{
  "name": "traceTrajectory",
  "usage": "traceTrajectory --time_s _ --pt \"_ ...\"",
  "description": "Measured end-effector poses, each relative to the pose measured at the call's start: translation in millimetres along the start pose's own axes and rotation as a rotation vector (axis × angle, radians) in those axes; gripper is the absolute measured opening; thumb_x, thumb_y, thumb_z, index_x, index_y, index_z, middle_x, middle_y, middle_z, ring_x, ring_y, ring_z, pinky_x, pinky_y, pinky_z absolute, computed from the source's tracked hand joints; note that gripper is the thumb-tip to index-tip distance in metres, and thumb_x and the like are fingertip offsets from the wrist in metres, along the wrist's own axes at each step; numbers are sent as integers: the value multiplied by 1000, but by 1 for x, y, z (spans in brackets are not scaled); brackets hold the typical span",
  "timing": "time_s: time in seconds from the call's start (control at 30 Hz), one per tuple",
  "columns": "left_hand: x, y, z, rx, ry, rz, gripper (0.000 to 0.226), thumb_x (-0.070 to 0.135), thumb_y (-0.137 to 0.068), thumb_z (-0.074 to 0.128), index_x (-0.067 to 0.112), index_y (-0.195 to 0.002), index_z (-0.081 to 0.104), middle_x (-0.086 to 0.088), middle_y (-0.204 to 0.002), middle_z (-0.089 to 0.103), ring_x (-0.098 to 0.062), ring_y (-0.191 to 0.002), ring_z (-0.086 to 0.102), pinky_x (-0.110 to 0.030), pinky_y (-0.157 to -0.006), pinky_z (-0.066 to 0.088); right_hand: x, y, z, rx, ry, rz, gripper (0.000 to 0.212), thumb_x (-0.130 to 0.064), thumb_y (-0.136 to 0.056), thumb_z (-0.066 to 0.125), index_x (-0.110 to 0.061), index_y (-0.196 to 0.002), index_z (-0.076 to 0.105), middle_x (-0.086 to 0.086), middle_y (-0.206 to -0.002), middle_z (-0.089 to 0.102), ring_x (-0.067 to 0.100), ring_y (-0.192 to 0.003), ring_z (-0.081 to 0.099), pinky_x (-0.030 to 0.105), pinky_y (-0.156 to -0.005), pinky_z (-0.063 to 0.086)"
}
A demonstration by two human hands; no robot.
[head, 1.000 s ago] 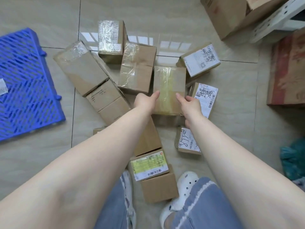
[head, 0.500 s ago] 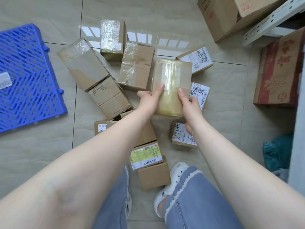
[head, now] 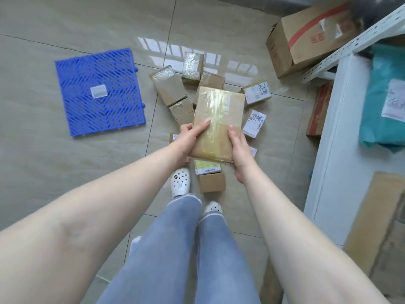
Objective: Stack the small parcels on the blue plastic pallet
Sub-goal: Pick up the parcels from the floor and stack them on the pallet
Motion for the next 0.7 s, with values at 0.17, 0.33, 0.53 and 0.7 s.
traceTrajectory --time_s 0.17,0.33,0.53,0.7 --pt "-16 40 -41 79 46 61 77 55 -78 70 14 -135 39 -4 -127 59 -16 -104 64 -32 -82 53 2 34 38 -100 72 -68 50 -44 -98 50 -24 -143 44 -3 -134 61 10 -116 62 33 -99 51" --pt "-26 63 -68 114 120 98 71 55 -82 67 15 -133 40 -4 -124 61 -14 -98 64 -30 -78 52 5 56 65 -176 88 -94 47 -44 -98 49 -28 -142 44 -4 -133 62 12 -116 62 27 -84 56" --pt "-37 79 -107 163 182 130 74 57 -80 68 14 -132 39 -3 -123 60 -17 -107 63 -38 -99 50 12 69 102 -210 149 -80 50 -51 -94 52 -32 -140 47 -6 -132 62 13 -116 63 35 -93 54" --pt "-42 77 -151 182 219 128 95 66 -58 69 15 -133 40 -2 -121 62 -17 -107 64 -39 -100 49 24 68 143 -223 177 -71 51 -50 -93 54 -30 -139 48 -6 -132 63 12 -116 63 40 -99 51"
Point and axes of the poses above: each hand's wrist, its own y-axis away from the middle knuckle, its own z-axis out of the palm, x = y × z, the point moved 5 cm from there along -y, towards the middle knuckle
